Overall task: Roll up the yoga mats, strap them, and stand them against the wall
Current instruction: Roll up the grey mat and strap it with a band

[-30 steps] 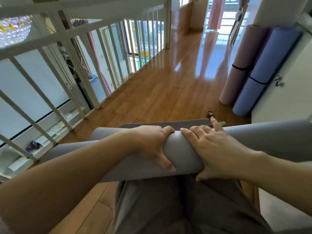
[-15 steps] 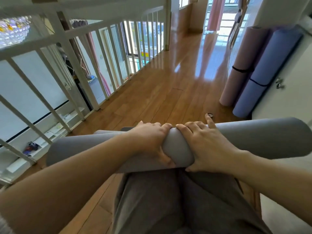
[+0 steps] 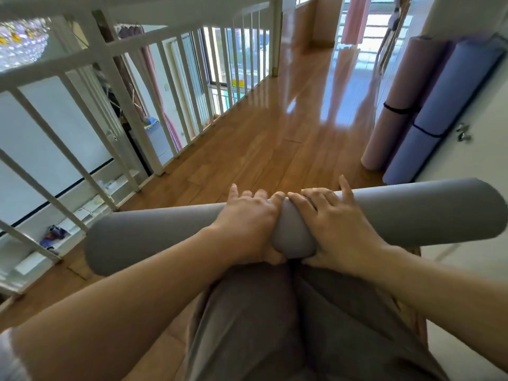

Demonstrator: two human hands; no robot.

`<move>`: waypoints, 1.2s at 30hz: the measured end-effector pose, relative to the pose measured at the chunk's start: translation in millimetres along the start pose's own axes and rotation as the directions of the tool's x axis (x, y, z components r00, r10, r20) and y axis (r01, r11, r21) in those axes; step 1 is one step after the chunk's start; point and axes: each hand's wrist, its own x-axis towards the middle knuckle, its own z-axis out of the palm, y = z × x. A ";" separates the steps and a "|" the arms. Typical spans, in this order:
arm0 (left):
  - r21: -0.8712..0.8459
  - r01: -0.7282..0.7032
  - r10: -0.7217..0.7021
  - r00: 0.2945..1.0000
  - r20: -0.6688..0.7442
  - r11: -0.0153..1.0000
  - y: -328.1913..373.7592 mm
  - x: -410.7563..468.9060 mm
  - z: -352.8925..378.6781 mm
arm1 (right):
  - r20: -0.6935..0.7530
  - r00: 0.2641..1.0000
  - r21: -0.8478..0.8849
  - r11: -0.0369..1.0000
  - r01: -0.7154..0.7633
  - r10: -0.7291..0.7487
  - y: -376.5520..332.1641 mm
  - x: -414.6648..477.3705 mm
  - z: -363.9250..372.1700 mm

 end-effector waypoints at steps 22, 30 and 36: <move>-0.282 -0.046 0.155 0.913 0.378 0.958 4.4 -24.1 -23.0 | 0.378 0.908 0.114 0.982 0.151 -0.183 -11.7 -13.1 -49.0; -0.004 -0.007 0.008 0.978 0.210 1.000 23.6 -38.7 -14.6 | 0.481 0.862 0.255 0.966 0.036 -0.159 -0.6 2.5 -49.2; -0.132 0.010 0.024 0.969 0.247 0.991 7.7 -21.0 -19.3 | 0.294 0.954 0.046 0.998 0.043 -0.054 -20.7 -19.9 -40.8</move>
